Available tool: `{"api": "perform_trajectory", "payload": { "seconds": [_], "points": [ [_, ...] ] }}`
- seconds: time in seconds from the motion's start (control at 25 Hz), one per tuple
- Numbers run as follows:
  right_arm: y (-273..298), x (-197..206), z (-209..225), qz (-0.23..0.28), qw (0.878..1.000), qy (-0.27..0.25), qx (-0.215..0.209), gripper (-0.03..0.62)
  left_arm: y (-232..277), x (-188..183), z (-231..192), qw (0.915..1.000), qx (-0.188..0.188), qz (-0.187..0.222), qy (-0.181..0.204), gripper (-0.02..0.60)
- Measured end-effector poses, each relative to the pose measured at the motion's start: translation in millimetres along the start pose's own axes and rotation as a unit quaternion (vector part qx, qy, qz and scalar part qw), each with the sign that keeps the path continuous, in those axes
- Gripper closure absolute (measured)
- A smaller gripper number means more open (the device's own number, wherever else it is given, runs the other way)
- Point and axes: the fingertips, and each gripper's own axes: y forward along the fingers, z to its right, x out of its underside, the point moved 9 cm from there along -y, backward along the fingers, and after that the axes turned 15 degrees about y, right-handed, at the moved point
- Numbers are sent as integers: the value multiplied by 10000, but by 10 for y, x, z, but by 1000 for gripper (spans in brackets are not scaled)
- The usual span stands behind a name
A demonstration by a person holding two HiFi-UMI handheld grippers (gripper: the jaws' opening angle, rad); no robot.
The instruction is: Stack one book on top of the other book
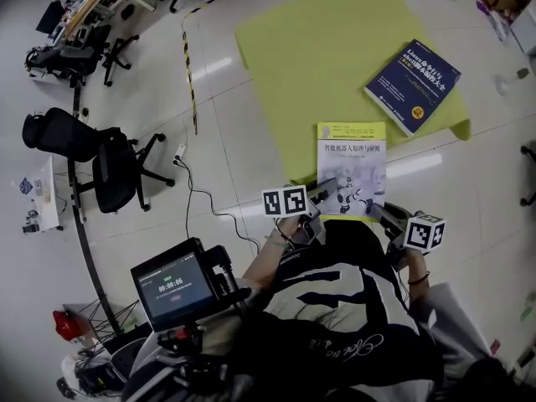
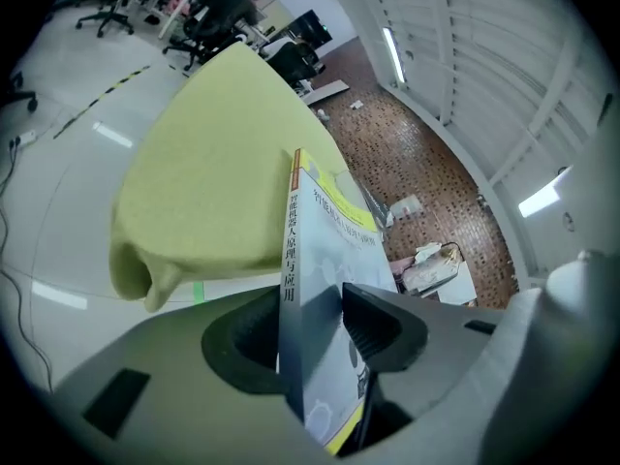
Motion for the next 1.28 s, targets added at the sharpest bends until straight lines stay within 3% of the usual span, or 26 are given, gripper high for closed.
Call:
{"api": "perform_trajectory", "payload": {
  "seconds": [0.28,0.56,0.72,1.0,1.28],
  "points": [
    [-98,48,-315,78,9987,-499,-64,505,-238,-134,343,9929,-292,46,1155,428],
    [-240,1,-694,578,9947,-810,-273,502,-500,-523,740,9814,-197,305,1883,433],
    [-275,59,-838,1058,9890,-992,-284,502,-578,-693,857,9704,5,446,2373,436],
    [-562,-847,-817,1828,9775,-1053,83,502,312,-1555,1185,9525,443,298,2998,434],
    [-680,-1567,-611,2321,9679,-790,553,501,1254,-2152,1257,9427,831,-170,3226,434]
  ]
}}
